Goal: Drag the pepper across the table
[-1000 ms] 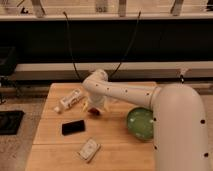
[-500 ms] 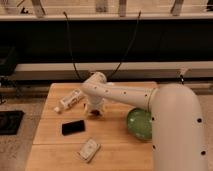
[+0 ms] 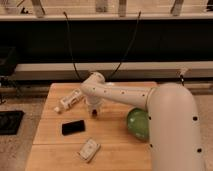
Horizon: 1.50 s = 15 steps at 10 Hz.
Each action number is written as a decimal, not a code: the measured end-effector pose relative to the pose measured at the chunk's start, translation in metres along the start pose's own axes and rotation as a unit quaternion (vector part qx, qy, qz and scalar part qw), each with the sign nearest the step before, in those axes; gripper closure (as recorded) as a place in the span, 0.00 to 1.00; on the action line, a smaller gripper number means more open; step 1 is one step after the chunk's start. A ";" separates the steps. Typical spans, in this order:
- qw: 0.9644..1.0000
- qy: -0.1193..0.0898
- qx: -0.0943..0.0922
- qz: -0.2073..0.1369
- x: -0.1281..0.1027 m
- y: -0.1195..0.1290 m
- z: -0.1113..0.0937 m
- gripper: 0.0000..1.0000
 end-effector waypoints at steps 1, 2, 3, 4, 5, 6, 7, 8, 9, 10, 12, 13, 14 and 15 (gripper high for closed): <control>1.000 0.000 -0.001 -0.003 0.000 -0.002 0.000 1.00; 1.000 0.000 -0.003 -0.006 -0.001 -0.001 -0.001 1.00; 1.000 -0.001 -0.002 -0.005 -0.004 0.002 -0.001 1.00; 1.000 -0.002 -0.002 -0.004 -0.006 0.008 -0.002 1.00; 1.000 -0.001 -0.001 -0.003 -0.009 0.020 -0.002 1.00; 1.000 0.000 0.000 -0.004 -0.009 0.024 -0.002 1.00; 1.000 0.000 0.000 -0.005 -0.010 0.025 -0.002 1.00; 1.000 -0.001 0.000 -0.007 -0.011 0.020 -0.001 1.00; 1.000 -0.001 0.000 -0.008 -0.013 0.014 -0.001 1.00; 1.000 0.000 0.002 -0.008 -0.015 0.012 -0.001 1.00; 1.000 -0.002 0.000 -0.006 -0.023 0.025 -0.002 1.00; 1.000 -0.001 0.001 -0.007 -0.024 0.027 -0.003 1.00; 1.000 -0.001 0.002 -0.008 -0.026 0.028 -0.002 1.00; 1.000 0.000 0.003 -0.008 -0.026 0.031 -0.003 1.00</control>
